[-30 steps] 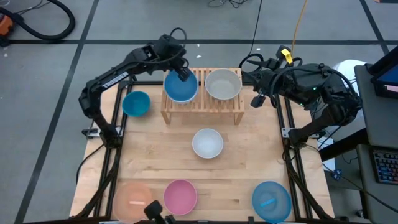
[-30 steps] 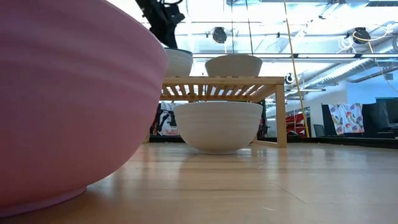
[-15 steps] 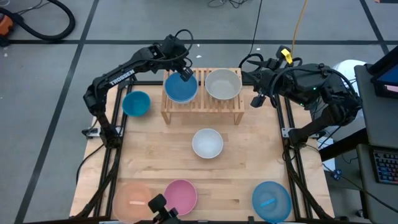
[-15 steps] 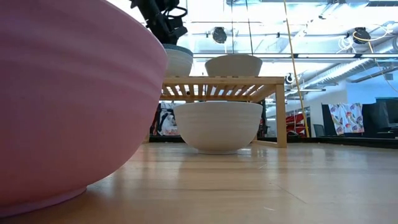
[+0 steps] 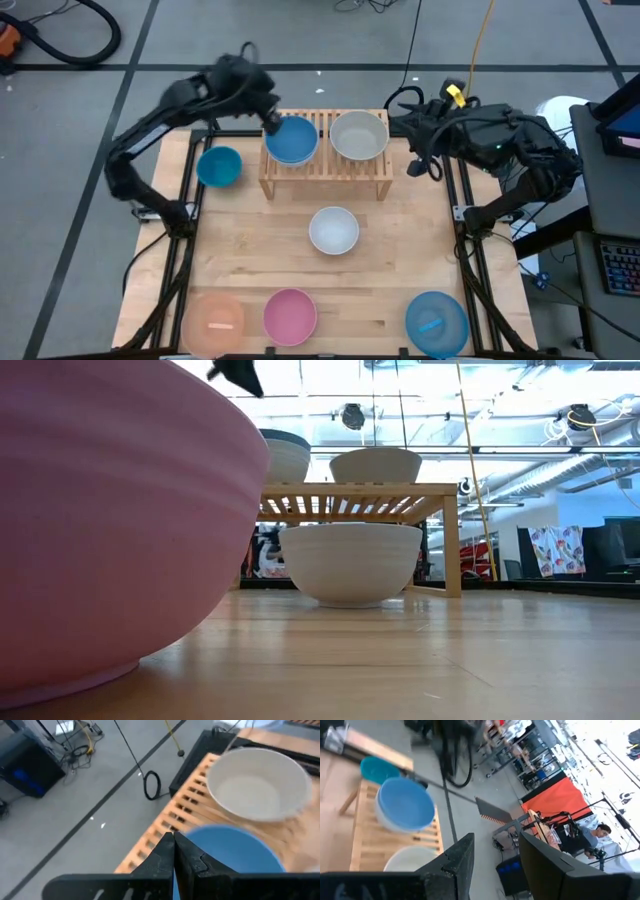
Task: Place and stack bowls onto a shelf
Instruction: Stack the small white bowl on top of the small blue bowl on the shelf
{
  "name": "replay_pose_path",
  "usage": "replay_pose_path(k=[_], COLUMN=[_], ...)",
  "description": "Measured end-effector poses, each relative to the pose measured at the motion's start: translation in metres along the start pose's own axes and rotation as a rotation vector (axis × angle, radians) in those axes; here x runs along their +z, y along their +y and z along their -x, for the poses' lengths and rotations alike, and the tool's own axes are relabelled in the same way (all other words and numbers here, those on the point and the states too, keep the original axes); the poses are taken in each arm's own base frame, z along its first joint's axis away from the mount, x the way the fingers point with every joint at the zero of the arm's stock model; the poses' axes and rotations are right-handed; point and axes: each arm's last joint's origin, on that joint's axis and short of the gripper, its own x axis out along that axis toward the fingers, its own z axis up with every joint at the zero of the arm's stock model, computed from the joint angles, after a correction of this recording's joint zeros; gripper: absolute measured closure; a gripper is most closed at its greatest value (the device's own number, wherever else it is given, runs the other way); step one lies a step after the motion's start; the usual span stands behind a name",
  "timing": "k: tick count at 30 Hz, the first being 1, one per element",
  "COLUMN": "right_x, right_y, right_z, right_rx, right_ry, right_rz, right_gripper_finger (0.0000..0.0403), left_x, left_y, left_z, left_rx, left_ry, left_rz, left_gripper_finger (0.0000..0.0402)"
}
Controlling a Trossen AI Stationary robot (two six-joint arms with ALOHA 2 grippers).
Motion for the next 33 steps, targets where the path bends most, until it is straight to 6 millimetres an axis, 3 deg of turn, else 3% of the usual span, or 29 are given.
replay_pose_path(k=[6, 12, 15, 22, 28, 33], right_x=[-0.014, -0.023, -0.029, -0.051, -0.061, -0.071], right_y=[0.015, 0.043, 0.066, 0.143, 0.198, 0.229], right_z=[-0.002, -0.010, -0.021, -0.045, -0.063, -0.079], right_rx=[0.128, 0.436, 0.512, 0.823, 0.933, 0.892], right_ry=[0.094, 0.124, 0.192, 0.267, 0.158, 0.058], right_rz=[0.032, -0.018, 0.004, 0.116, 0.076, 0.019], right_gripper_finger=[0.0255, 0.0255, 0.0255, 0.0255, 0.0255, 0.0255], left_x=[-0.023, -0.038, -0.047, -0.059, -0.061, -0.062], left_y=[-0.021, -0.034, -0.039, -0.047, -0.053, -0.058], left_z=[0.063, 0.093, 0.101, 0.108, 0.111, 0.114], left_rx=[0.002, -0.075, -0.107, -0.134, -0.156, -0.178], left_ry=[0.066, 0.105, 0.156, 0.264, 0.266, 0.261], left_rz=[-0.109, -0.131, -0.169, -0.192, -0.196, -0.210], left_gripper_finger=[0.0401, 0.0401, 0.0401, 0.0401, 0.0401, 0.0401])
